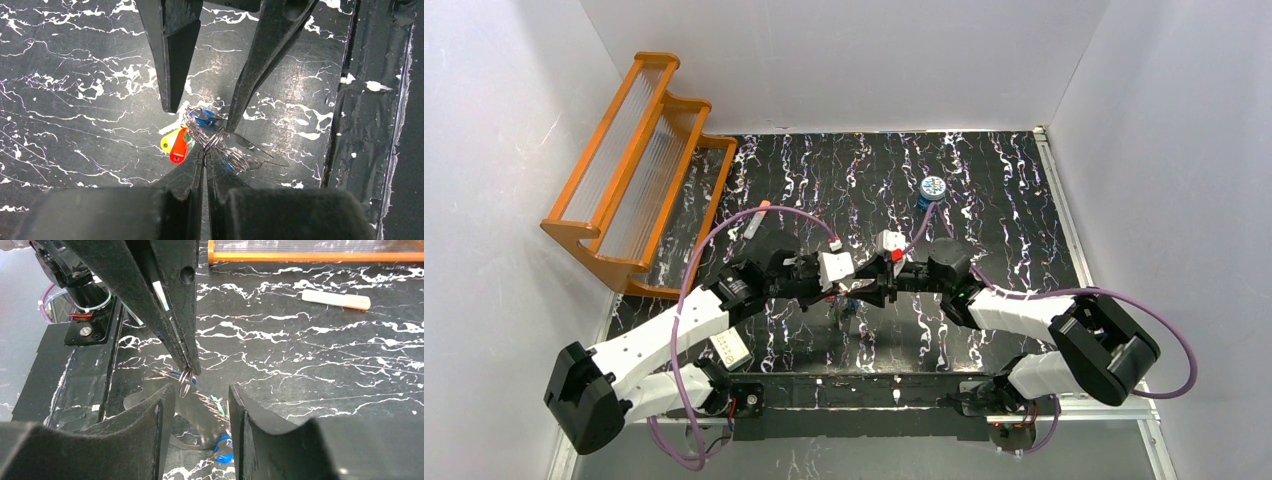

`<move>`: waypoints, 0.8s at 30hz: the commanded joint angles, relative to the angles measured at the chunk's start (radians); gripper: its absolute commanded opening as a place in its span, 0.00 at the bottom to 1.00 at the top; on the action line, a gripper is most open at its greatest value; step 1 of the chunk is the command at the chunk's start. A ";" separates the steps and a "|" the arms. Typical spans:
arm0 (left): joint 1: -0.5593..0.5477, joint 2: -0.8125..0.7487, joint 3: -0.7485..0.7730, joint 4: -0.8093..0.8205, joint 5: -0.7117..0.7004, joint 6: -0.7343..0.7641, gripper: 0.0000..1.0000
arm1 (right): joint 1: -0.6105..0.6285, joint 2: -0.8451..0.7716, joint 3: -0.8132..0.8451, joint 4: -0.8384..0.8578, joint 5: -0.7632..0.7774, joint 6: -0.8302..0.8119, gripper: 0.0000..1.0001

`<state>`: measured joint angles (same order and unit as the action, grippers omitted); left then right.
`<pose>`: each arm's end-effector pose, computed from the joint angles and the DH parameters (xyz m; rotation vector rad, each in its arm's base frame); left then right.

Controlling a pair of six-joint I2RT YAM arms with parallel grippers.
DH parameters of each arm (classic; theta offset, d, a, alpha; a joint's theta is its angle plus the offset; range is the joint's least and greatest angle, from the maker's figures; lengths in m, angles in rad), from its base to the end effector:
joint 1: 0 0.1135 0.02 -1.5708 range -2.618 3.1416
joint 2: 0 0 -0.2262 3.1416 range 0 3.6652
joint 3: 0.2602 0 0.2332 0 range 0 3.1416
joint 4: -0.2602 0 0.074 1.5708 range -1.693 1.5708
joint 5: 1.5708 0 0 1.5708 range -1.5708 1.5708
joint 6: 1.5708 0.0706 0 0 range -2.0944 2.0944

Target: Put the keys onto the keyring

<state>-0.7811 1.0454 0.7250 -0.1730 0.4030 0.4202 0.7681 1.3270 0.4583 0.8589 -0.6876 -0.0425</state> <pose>0.1663 -0.2039 0.2294 1.3763 1.5624 -0.6370 0.1741 0.2304 0.1984 -1.1479 1.2421 1.0938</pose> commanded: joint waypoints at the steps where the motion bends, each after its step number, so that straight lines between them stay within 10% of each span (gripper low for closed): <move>1: -0.006 0.036 0.047 -0.129 -0.001 0.054 0.00 | 0.002 0.033 0.057 0.024 -0.028 0.030 0.50; 12: -0.005 0.073 0.073 -0.127 0.030 0.052 0.00 | 0.000 0.089 0.078 0.072 -0.061 0.076 0.43; 24: -0.006 0.063 0.059 -0.116 0.035 0.041 0.00 | 0.000 0.091 0.095 0.025 -0.039 0.069 0.01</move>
<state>-0.7807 1.1049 0.7864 -0.2260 0.4122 0.4637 0.7685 1.4158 0.5018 0.8661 -0.7593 0.0322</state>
